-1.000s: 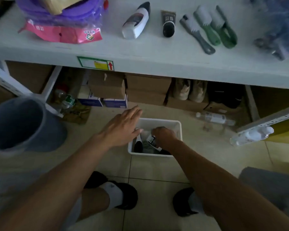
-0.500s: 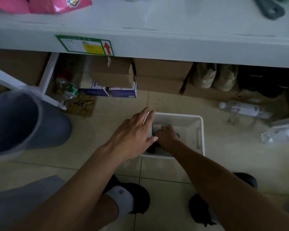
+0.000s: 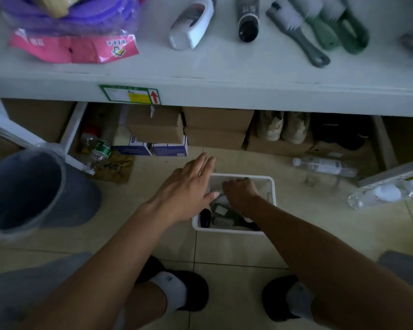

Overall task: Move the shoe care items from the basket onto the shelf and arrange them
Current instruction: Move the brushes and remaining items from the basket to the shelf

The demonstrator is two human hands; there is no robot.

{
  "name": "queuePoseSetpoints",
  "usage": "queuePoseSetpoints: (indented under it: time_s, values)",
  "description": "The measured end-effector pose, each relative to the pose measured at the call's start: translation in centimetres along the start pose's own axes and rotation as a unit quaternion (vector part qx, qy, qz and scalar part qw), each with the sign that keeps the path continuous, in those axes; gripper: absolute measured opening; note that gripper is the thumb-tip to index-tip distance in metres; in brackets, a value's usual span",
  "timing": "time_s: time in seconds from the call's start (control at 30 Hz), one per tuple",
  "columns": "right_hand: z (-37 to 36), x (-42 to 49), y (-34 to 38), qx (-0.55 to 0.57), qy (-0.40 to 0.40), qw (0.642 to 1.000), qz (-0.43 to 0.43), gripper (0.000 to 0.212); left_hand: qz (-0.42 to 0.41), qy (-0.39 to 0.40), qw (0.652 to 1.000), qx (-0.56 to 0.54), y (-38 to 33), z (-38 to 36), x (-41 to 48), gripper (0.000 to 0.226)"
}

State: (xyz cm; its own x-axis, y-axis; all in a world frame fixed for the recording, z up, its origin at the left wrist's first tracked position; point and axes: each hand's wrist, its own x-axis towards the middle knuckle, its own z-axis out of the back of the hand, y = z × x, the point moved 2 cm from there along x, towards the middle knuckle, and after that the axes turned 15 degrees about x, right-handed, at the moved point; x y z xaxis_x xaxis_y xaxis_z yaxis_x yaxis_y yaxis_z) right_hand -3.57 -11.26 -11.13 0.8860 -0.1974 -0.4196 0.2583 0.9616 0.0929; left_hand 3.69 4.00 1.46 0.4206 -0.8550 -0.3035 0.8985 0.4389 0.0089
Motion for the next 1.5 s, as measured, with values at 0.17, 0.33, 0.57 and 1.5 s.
queuePoseSetpoints:
  time_s: [0.17, 0.33, 0.57, 1.5]
  values:
    - [4.9, -3.9, -0.1, 0.004, -0.041, 0.999, -0.002, 0.022, 0.007, -0.022, 1.000, 0.017, -0.1, 3.6, -2.1, 0.086]
    - [11.8, -9.2, 0.4, 0.019, -0.128, 0.992, 0.002, 0.023, 0.061, -0.065, 0.996, -0.007, -0.6, 8.7, -3.0, 0.086]
    - [24.6, -17.0, 0.4, 0.067, -0.269, 0.960, 0.031, 0.017, 0.079, -0.274, 0.957, -0.051, -3.3, 17.3, -4.5, 0.071]
    - [29.7, -7.5, -7.9, 0.194, -0.297, 0.924, -0.143, 0.085, 0.048, -0.277, 0.956, -0.087, -3.3, 20.1, -1.0, 0.083]
